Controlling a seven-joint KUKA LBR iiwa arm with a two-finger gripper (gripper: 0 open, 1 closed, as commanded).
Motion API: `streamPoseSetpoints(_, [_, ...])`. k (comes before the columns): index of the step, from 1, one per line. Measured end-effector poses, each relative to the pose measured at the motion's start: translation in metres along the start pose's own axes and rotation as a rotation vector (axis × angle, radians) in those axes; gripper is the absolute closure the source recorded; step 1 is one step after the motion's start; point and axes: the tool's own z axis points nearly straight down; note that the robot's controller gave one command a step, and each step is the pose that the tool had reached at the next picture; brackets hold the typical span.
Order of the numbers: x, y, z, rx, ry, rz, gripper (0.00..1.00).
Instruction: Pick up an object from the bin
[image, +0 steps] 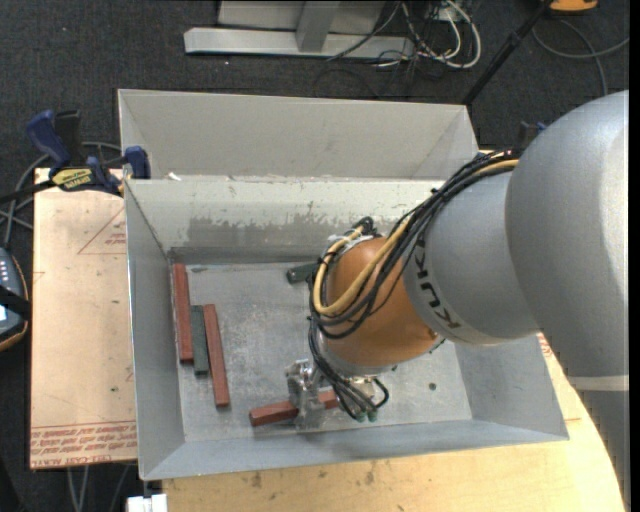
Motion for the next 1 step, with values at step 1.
streamPoseSetpoints(1, [-0.0124,0.0054,-0.1766,0.000,-0.010,-0.120,1.00])
